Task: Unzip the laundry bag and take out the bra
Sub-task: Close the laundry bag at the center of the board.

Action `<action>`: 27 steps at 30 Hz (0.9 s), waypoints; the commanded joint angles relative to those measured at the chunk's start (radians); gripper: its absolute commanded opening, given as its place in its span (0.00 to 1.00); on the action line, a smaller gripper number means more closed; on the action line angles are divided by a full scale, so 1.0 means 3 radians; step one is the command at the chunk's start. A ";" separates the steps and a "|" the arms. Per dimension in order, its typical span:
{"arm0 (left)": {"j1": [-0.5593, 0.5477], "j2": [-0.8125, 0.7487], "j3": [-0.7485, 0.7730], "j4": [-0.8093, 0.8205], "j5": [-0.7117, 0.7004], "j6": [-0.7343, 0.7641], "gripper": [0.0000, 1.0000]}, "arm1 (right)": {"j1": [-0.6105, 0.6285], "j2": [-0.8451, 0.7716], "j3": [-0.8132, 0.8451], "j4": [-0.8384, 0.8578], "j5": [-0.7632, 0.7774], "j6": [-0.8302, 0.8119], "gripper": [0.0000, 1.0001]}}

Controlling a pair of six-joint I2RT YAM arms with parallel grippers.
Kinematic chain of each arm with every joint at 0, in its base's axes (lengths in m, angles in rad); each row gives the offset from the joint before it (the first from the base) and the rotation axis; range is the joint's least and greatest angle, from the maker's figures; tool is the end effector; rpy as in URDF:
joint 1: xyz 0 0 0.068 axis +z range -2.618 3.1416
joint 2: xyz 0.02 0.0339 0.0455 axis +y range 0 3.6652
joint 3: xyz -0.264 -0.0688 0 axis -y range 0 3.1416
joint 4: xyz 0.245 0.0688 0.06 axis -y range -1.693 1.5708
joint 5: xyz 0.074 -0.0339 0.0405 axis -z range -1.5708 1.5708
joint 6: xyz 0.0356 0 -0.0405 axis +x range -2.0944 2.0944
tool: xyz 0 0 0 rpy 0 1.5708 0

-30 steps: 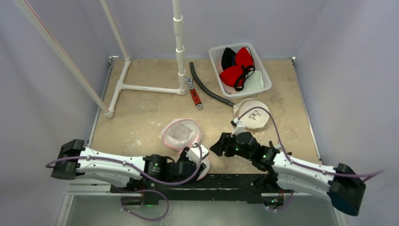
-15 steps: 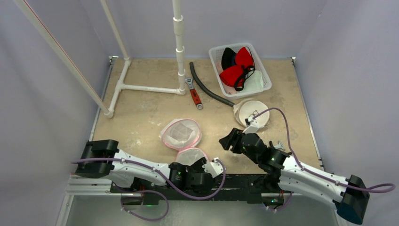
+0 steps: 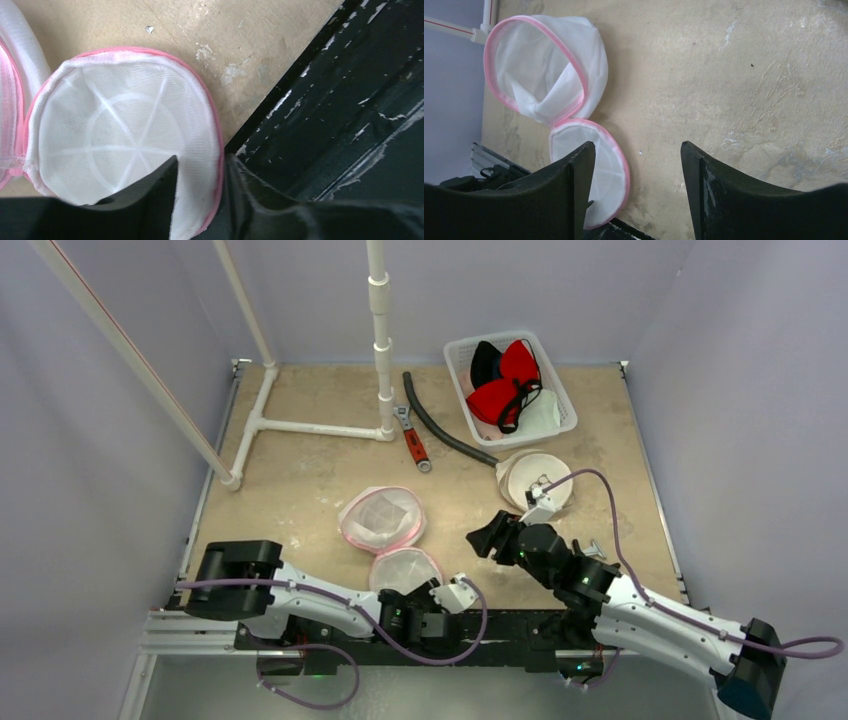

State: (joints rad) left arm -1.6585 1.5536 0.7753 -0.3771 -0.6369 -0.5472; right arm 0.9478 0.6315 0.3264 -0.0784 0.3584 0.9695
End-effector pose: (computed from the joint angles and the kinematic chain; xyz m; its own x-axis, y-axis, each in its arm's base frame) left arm -0.0029 -0.2743 0.1543 -0.3592 0.6906 -0.6277 0.7436 0.6182 0.2547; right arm 0.1024 0.1212 0.2128 -0.5941 0.4965 -0.6328 -0.1428 0.7091 0.6905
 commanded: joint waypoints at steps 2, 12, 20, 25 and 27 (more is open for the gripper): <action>-0.0004 0.0100 0.0122 -0.0072 -0.0213 -0.0164 0.28 | -0.0004 -0.0062 0.0016 -0.0068 0.0099 0.0026 0.68; -0.0002 -0.0121 0.0150 0.0082 -0.0327 -0.0190 0.00 | -0.0007 -0.0444 -0.0161 0.0069 0.0177 -0.0019 0.86; 0.0003 -0.0670 0.0143 0.0452 -0.0374 -0.0109 0.00 | -0.0006 -0.1255 -0.0282 -0.0010 0.0362 -0.0126 0.87; 0.0171 -0.0975 0.0111 0.0681 -0.0305 -0.0201 0.00 | -0.0006 -0.1300 -0.0234 -0.0112 0.0423 -0.0184 0.86; 0.0318 -0.1138 0.0056 0.0827 -0.0176 -0.0298 0.00 | -0.0008 -0.1248 -0.0222 -0.0096 0.0409 -0.0204 0.86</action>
State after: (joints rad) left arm -1.6318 1.3003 0.7837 -0.2462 -0.7132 -0.5888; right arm 0.9470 0.2424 0.2390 -0.0929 0.4412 0.9379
